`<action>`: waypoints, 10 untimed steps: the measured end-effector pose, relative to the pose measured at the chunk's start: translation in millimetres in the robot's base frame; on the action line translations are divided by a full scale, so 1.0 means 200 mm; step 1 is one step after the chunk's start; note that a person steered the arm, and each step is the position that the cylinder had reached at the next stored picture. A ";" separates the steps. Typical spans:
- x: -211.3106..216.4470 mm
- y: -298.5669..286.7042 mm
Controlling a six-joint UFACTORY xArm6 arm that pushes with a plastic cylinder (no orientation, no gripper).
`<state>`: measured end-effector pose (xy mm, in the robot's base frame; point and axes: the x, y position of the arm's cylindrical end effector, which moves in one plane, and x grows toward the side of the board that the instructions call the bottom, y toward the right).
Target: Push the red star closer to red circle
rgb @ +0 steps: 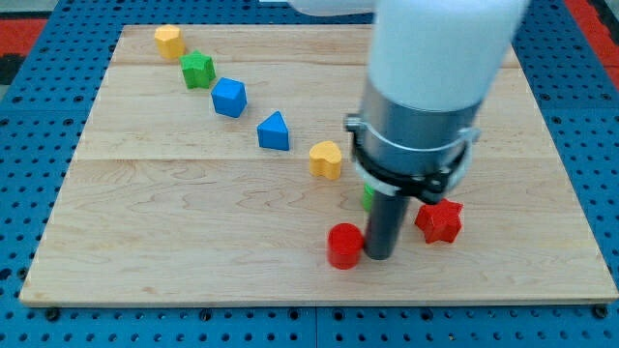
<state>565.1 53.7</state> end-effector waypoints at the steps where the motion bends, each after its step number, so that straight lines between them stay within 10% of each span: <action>1: -0.06 0.15; 4: -0.13 0.88; 10: -0.24 0.27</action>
<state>517.4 108.1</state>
